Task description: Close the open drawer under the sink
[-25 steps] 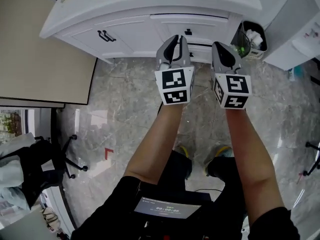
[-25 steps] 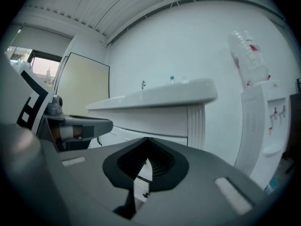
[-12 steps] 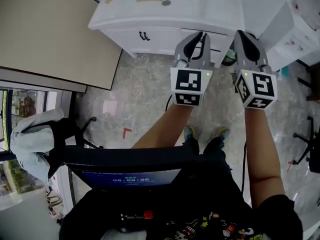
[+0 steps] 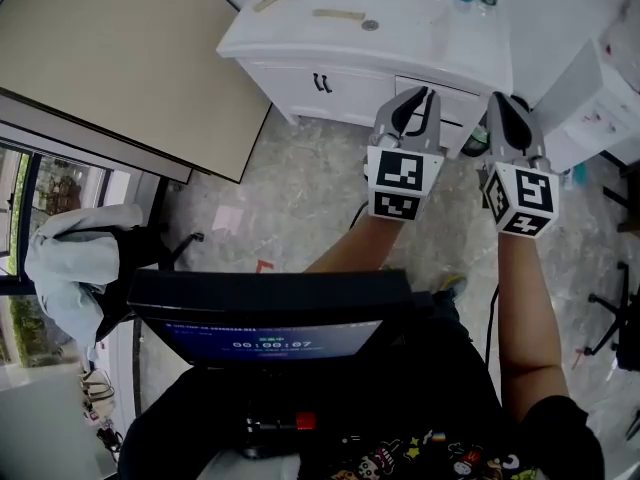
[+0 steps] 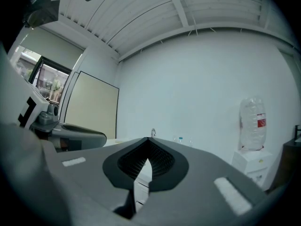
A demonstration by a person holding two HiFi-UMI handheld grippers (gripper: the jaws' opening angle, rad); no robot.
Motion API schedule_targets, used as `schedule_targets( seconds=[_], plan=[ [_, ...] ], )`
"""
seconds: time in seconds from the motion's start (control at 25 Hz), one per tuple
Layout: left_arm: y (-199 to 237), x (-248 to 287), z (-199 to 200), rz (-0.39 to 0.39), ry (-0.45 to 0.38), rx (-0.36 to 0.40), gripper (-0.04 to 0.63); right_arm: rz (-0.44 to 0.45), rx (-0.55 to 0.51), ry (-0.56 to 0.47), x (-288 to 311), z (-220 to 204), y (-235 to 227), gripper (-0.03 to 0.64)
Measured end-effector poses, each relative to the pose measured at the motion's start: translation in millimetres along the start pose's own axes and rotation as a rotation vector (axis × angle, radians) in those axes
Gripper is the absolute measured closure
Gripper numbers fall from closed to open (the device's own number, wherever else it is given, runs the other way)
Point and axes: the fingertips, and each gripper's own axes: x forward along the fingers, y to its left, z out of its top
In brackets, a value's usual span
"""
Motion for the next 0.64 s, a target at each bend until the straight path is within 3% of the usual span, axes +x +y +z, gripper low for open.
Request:
schedule_targets(
  seconds=[0.32, 0.64],
  plan=[
    [-11, 5, 1, -0.017, 0.012, -0.005, 0.56, -0.002, 0.001, -0.007, -4, 6, -9, 0.597],
    [-44, 56, -1, 0.025, 0.03, -0.014, 0.56, 0.049, 0.014, 0.001, 9, -7, -67, 0.595]
  ],
)
